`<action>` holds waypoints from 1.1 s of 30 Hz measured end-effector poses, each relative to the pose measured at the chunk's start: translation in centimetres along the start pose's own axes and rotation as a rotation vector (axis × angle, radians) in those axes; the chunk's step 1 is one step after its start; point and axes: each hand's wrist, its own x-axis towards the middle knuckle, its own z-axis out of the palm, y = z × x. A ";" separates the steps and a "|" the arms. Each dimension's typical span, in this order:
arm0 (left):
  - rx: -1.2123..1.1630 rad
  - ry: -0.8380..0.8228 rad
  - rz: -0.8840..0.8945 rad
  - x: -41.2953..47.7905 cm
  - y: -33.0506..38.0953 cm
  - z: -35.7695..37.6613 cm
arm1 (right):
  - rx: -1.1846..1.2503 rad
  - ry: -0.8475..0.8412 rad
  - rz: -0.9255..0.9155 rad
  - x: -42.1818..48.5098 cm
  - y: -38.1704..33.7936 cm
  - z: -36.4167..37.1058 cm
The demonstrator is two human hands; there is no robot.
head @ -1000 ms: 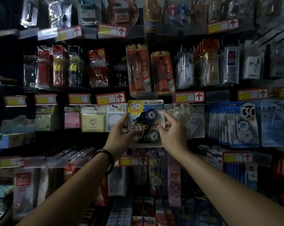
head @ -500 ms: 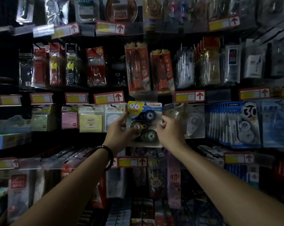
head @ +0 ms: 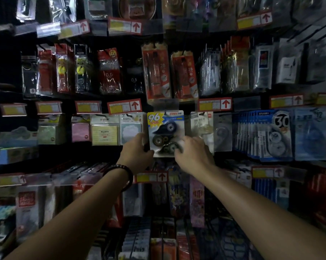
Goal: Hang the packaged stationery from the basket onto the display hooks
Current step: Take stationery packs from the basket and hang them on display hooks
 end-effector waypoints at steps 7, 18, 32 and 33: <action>0.114 0.109 0.326 -13.1 -1.2 -0.8 | 0.144 0.056 -0.209 -10.5 3.4 -0.4; 0.114 -0.544 0.097 -38.3 -11.8 10.3 | 0.221 -0.405 -0.035 -34.1 10.5 8.7; 0.098 -1.274 -0.343 -57.5 -23.1 24.8 | 0.126 -1.168 0.631 -64.7 23.7 22.4; 0.103 -1.296 -0.387 -57.9 -23.1 25.4 | 0.116 -1.220 0.650 -65.8 24.3 23.0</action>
